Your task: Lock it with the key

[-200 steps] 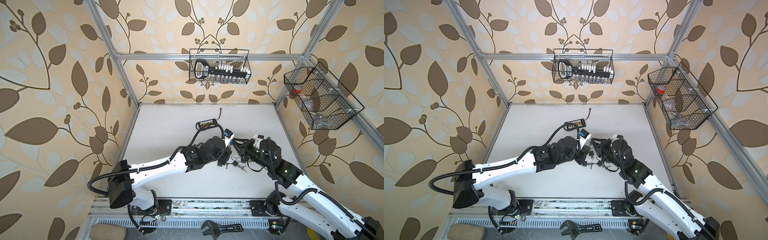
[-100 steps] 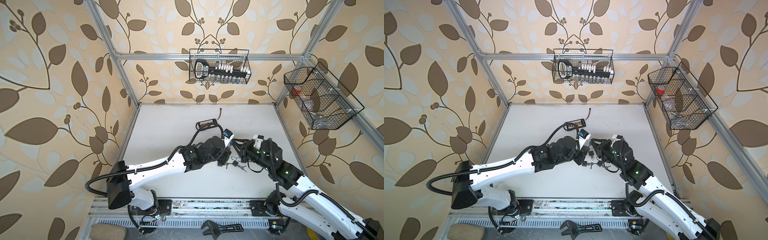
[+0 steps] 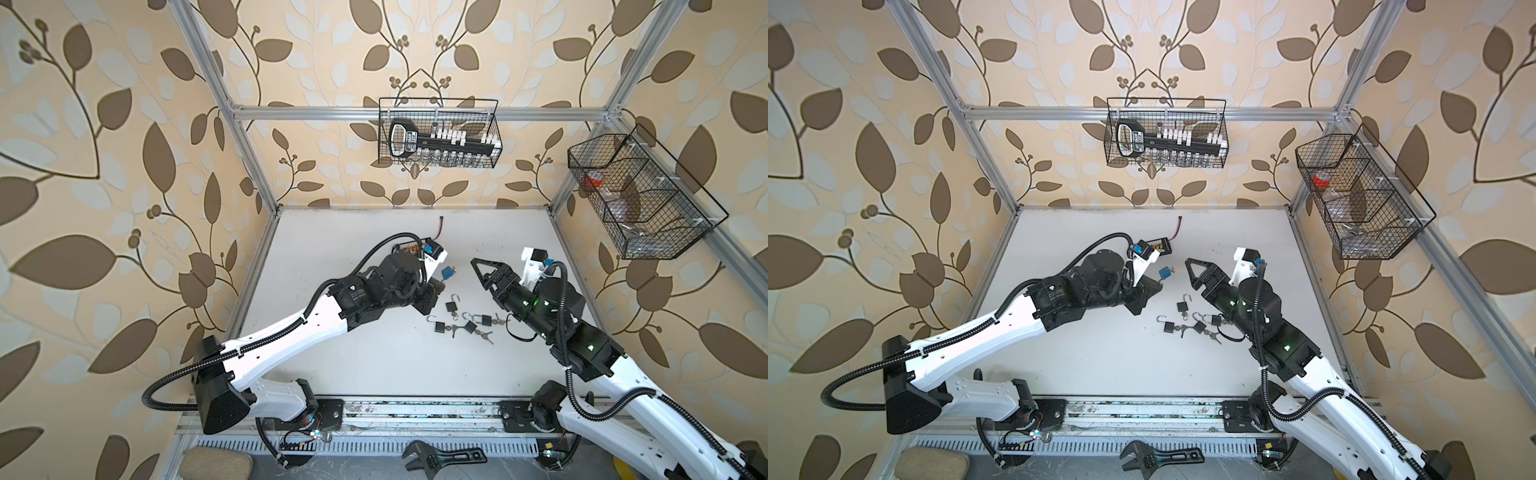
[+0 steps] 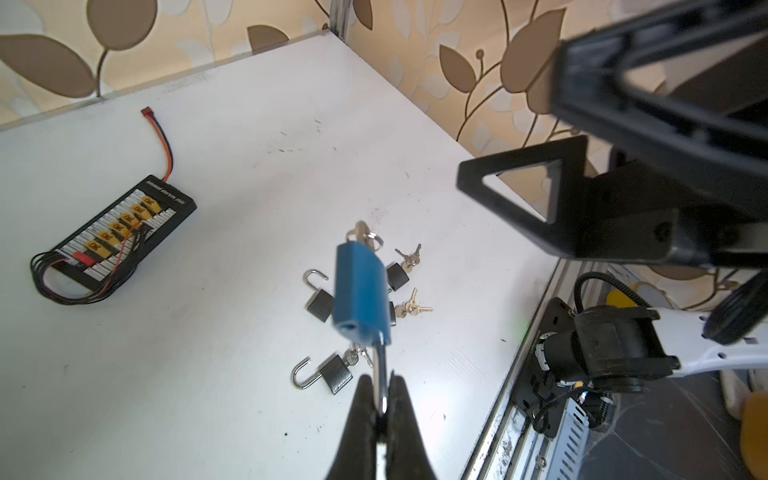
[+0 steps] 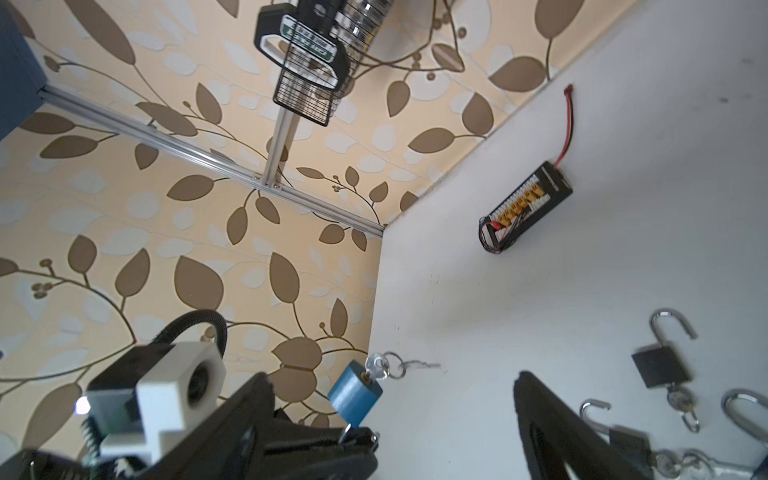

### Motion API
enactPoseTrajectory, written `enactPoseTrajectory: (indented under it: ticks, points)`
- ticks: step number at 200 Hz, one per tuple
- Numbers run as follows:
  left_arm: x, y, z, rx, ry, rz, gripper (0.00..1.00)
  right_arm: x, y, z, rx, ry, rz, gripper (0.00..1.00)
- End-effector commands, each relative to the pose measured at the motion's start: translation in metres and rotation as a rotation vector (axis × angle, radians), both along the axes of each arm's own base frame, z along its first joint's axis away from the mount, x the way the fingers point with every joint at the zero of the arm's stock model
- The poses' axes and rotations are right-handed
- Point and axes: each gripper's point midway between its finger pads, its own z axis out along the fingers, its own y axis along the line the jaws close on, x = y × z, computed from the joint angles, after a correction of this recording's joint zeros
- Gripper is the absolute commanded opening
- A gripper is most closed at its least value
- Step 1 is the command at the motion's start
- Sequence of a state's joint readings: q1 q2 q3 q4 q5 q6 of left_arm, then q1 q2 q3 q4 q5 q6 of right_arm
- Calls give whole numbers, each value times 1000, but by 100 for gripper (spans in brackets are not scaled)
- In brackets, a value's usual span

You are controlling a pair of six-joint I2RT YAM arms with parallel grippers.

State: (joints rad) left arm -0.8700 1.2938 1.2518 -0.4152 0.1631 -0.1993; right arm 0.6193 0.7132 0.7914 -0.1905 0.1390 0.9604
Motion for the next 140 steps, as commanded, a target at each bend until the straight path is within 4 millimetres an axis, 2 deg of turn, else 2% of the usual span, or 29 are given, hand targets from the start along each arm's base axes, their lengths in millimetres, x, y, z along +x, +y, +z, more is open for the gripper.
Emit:
enactPoseTrajectory:
  ticks: [1,26,47,70,99,120,140]
  points:
    - [-25,8,41,-96,34,-172,0,-2,-11,16,-302,-175,11,97]
    - [-33,15,50,-130,85,-314,0,-11,-5,27,-412,-301,85,97]
    - [-40,17,53,-92,53,-400,0,-31,21,31,-489,-460,275,90]
    - [-45,17,62,-76,-8,-477,0,-44,35,34,-549,-574,379,86]
    - [-39,16,72,-95,-75,-496,0,-57,50,39,-600,-622,512,84]
    - [-33,14,76,-131,-81,-509,0,-56,58,36,-622,-610,566,78]
    - [-36,10,77,-184,-67,-563,0,-57,68,35,-629,-607,636,74]
